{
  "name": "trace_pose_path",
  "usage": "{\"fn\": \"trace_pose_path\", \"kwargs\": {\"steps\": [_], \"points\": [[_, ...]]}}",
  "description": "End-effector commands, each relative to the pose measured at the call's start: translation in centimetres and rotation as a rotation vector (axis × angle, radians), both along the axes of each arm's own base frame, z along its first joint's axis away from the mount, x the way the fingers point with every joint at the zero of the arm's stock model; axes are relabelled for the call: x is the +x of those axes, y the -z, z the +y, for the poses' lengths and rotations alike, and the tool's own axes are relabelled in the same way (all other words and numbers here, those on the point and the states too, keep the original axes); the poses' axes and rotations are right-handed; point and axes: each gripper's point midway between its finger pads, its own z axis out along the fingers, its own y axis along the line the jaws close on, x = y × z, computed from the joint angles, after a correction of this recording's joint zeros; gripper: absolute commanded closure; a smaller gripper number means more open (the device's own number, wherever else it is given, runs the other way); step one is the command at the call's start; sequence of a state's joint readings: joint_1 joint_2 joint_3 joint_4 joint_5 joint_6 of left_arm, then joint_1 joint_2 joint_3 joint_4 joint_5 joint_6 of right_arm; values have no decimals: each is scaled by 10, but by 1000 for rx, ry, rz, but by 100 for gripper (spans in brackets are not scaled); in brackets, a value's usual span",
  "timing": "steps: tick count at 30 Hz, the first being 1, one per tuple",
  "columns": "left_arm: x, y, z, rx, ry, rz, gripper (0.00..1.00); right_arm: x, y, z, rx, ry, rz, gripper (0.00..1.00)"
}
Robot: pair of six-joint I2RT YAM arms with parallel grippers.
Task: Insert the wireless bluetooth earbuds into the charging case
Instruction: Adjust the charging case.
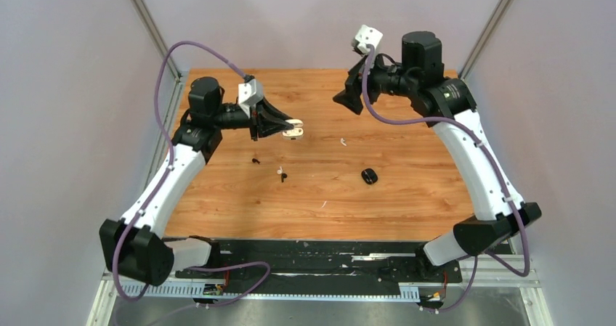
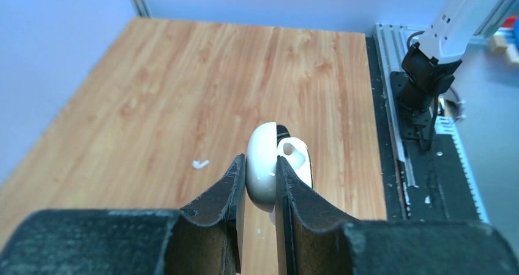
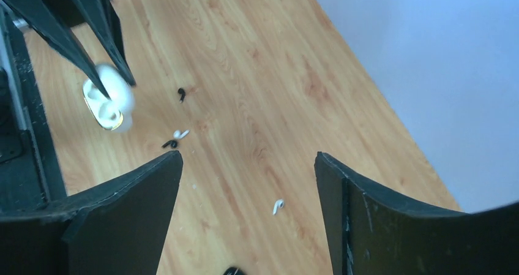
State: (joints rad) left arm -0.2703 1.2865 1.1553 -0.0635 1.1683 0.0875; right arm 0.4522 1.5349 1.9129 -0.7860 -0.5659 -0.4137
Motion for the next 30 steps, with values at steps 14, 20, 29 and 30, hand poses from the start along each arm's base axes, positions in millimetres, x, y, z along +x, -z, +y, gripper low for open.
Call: {"fn": "trace_pose_path", "kwargs": {"steps": [14, 20, 29, 30], "points": [[-17, -31, 3, 2, 4, -377, 100, 19, 96, -19, 26, 41, 327, 23], [-7, -31, 6, 9, -69, -329, 100, 26, 81, -13, 73, -20, 326, 25], [20, -24, 4, -33, -184, -183, 100, -22, 54, 15, 202, -367, 398, 33], [21, -28, 3, -48, -180, -196, 100, -25, 50, 19, 218, -388, 419, 34]]}}
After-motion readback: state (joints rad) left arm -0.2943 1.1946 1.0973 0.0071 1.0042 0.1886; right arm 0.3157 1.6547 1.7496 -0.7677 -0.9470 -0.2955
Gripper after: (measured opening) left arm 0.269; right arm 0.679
